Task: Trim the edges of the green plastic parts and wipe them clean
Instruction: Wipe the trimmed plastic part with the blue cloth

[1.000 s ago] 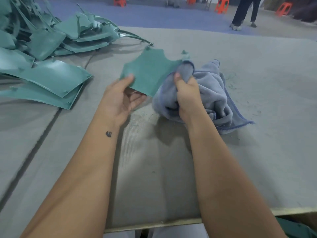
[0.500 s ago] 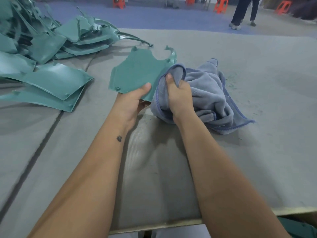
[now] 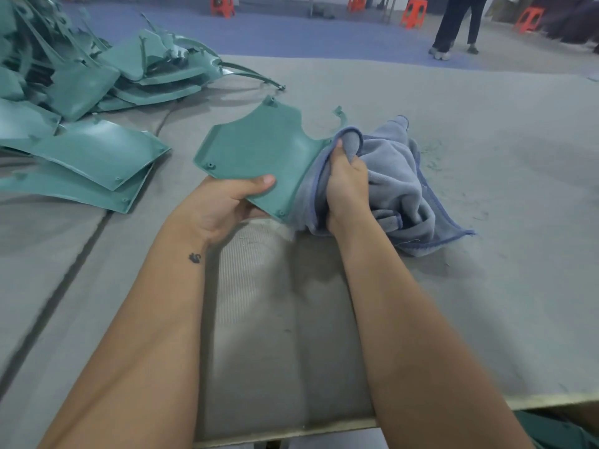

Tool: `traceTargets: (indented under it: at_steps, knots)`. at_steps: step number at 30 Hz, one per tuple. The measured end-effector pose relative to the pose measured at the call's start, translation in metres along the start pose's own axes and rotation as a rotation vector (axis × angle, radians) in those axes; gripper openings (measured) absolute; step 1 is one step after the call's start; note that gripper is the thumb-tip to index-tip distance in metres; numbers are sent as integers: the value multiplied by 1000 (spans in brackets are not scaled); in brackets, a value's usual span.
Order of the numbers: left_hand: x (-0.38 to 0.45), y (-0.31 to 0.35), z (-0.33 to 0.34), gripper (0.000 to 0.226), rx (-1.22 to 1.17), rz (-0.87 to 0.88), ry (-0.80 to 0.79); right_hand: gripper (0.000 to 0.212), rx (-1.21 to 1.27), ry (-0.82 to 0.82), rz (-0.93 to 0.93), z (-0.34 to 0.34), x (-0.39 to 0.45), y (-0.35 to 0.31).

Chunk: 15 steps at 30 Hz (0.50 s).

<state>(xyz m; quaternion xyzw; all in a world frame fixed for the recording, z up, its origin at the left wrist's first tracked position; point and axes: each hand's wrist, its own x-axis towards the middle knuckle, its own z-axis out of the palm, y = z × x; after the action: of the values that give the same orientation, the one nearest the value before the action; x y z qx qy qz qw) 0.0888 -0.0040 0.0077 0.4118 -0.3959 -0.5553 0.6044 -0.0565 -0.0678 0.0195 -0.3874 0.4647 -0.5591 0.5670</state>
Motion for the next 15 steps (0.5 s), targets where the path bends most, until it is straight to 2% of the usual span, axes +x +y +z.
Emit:
traceTargets:
  at_steps: [2,6,12,15]
  knots:
    - [-2,-1,-5,35,19,-27,-56,29,-21,58,47,-7,5,-6]
    - [-6,1,-13,36,-2,-28,-153,28,8,68,113,-16,8,-11]
    - [-13,7,-23,39,-44,-45,-154,34,3,44,241,-14,13,-15]
    - [-19,10,-26,41,-87,-25,-163,29,157,64,202,-16,13,-9]
